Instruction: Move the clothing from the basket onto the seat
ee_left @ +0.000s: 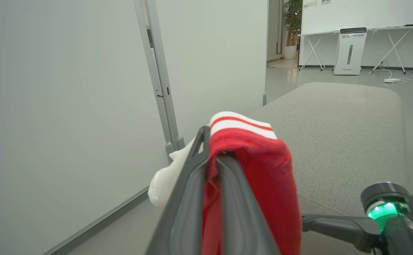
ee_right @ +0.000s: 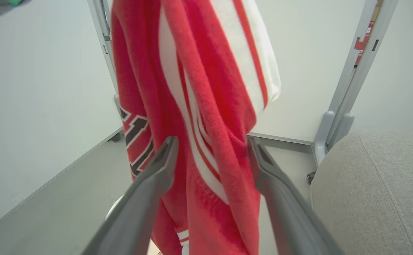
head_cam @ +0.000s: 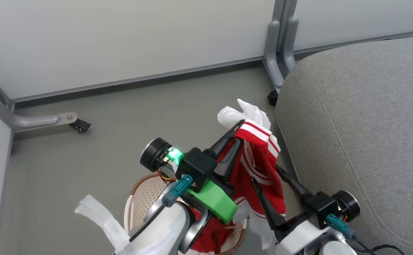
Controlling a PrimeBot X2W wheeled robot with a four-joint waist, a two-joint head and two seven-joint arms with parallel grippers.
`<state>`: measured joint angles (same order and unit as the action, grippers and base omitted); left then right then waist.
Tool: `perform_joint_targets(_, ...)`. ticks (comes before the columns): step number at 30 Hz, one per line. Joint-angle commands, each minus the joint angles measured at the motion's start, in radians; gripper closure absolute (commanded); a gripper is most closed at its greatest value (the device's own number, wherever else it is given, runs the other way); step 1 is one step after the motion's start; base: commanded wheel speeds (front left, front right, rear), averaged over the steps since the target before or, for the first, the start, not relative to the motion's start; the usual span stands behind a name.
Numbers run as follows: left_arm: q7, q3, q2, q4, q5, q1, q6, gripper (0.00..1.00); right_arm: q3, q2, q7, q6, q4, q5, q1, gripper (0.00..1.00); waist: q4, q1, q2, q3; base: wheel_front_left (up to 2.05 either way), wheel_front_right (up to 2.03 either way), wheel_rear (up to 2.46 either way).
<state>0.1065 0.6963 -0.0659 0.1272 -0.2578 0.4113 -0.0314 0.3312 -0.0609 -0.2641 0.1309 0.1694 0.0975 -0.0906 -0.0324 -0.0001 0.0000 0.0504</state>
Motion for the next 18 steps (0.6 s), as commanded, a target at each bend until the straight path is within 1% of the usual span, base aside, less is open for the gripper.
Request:
perform_joint_targets(1,-0.008,0.009,0.004,-0.019,-0.013,0.006,-0.007,1.0,-0.002,-0.006,-0.001,0.0,0.019,-0.002,-0.005,0.0,0.002,0.0001,0.0,-0.002,0.0,0.0,0.0)
perform_joint_targets(5,-0.022,0.035,0.007,-0.072,-0.026,0.003,-0.012,1.0,0.005,-0.013,-0.001,0.0,0.067,0.007,-0.013,0.0,0.008,0.0001,0.0,-0.007,0.0,0.0,0.0)
perform_joint_targets(9,-0.037,0.054,0.009,-0.117,-0.04,0.0,-0.004,1.0,0.011,-0.013,-0.001,0.0,0.111,0.016,-0.007,0.0,0.017,0.0001,0.0,-0.013,0.0,0.0,0.0)
perform_joint_targets(10,-0.042,0.058,0.009,-0.123,-0.04,-0.001,-0.001,1.0,0.016,-0.013,-0.001,0.0,0.12,0.019,-0.005,0.13,0.019,0.0001,0.0,-0.015,0.0,0.0,0.0)
perform_joint_targets(11,-0.043,0.061,0.009,-0.128,-0.04,-0.003,0.0,1.0,0.016,-0.012,-0.001,0.0,0.119,0.018,-0.006,0.76,0.021,0.0001,0.0,-0.015,0.0,0.0,0.0)
perform_joint_targets(12,-0.047,0.062,0.007,-0.129,-0.04,-0.006,0.002,1.0,0.022,-0.011,-0.001,0.0,0.124,0.028,-0.003,1.0,0.023,0.0001,0.0,-0.016,0.0,0.0,0.0)
perform_joint_targets(14,-0.057,0.065,-0.005,-0.12,-0.04,-0.018,0.007,1.0,0.037,-0.014,-0.001,0.0,0.123,0.042,-0.001,1.0,0.025,0.0001,0.0,-0.017,0.0,0.0,0.0)
perform_joint_targets(18,-0.054,0.064,-0.014,-0.111,-0.044,-0.032,0.014,1.0,0.044,-0.02,-0.001,0.0,0.114,0.057,0.005,1.0,0.029,0.0001,0.0,-0.015,0.0,0.0,0.0)
